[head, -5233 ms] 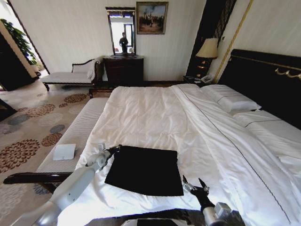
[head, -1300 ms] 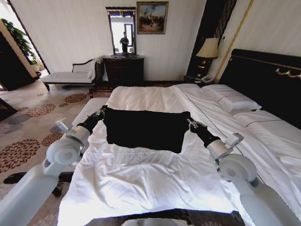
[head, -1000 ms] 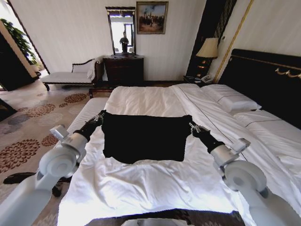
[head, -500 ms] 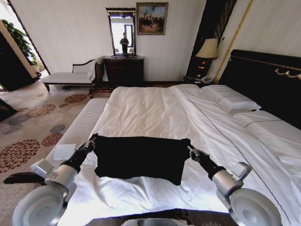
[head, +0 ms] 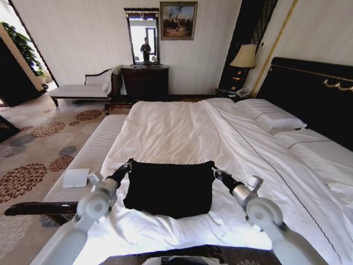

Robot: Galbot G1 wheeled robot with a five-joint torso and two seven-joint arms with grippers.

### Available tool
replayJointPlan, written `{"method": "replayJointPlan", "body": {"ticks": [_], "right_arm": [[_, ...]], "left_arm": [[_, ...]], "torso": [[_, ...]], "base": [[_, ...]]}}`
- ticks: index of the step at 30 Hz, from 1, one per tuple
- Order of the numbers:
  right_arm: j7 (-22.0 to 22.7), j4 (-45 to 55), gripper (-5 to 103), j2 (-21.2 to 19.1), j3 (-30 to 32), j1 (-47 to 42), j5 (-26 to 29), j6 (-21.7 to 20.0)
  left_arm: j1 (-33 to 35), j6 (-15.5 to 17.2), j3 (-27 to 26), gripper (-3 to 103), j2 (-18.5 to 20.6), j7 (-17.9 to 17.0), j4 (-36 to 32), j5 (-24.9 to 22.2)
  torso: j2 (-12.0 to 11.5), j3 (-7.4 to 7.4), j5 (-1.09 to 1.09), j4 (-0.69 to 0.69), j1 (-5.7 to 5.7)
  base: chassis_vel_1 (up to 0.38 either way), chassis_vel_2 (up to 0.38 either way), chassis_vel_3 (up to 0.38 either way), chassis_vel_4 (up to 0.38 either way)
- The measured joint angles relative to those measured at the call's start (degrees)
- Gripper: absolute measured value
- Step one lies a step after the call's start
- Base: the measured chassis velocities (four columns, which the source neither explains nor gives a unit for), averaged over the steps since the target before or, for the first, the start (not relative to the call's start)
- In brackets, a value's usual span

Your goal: Fold the clothes on the bed.

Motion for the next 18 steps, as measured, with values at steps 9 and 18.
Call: {"method": "replayJointPlan", "body": {"ticks": [9, 18], "right_arm": [[-1.2, -19.9, 0, 2.5, -12.8, 17.0, -2.4, 2.0], [-2.4, -31.6, 0, 4.4, -16.9, 25.6, -3.7, 4.2]], "left_arm": [[-15.6, -1.1, 10.6, 0, -7.0, 5.3, 23.0, 2.7], [-24.2, -3.0, 11.6, 0, -13.6, 9.2, 41.2, 7.0]], "torso": [[0.0, 0.0, -0.02, 0.06, 0.01], [0.0, -0.02, -0.01, 0.04, -0.01]], "base": [[0.0, 0.0, 0.0, 0.0], [0.0, 0.0, 0.0, 0.0]]}}
